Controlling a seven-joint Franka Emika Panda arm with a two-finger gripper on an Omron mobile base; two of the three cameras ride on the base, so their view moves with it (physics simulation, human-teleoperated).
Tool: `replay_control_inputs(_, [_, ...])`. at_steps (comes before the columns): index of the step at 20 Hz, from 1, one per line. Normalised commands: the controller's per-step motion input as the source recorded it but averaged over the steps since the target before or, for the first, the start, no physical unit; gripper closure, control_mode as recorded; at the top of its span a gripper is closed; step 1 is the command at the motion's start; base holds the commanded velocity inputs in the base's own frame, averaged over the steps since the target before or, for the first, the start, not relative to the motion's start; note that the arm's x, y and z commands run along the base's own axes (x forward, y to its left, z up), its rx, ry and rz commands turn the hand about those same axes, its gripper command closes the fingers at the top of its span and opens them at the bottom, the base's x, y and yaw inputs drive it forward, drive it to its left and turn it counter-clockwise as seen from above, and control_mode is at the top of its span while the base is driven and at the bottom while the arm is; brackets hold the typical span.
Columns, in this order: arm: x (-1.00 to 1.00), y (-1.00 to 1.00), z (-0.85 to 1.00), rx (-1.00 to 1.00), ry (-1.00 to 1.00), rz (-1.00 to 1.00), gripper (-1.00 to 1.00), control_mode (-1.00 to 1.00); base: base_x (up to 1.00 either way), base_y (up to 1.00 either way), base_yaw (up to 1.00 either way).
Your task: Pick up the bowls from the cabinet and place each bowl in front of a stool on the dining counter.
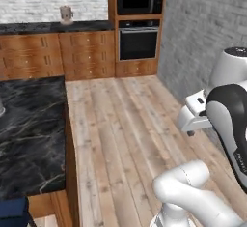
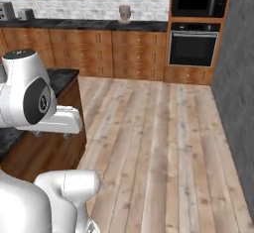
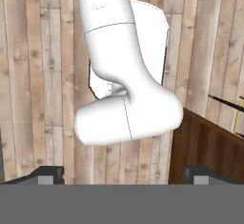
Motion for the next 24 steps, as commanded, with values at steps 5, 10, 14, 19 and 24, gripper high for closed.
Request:
replay_control_inputs(5, [0.0,0.0,0.0,0.0,0.0,0.0,-1.0,1.0,1.0,-0.88,0.21])
replay_control_inputs(10, [0.0,0.0,0.0,0.0,0.0,0.0,-1.0,1.0,1.0,-0.13,0.08])
replay_control_inputs(14, [0.0,0.0,0.0,0.0,0.0,0.0,-1.0,1.0,1.0,0.0,0.08])
replay_control_inputs(19, [0.0,0.0,0.0,0.0,0.0,0.0,-1.0,1.0,1.0,0.0,0.18])
replay_control_inputs(24, [0.0,0.0,0.0,0.0,0.0,0.0,-1.0,1.0,1.0,0.0,0.23])
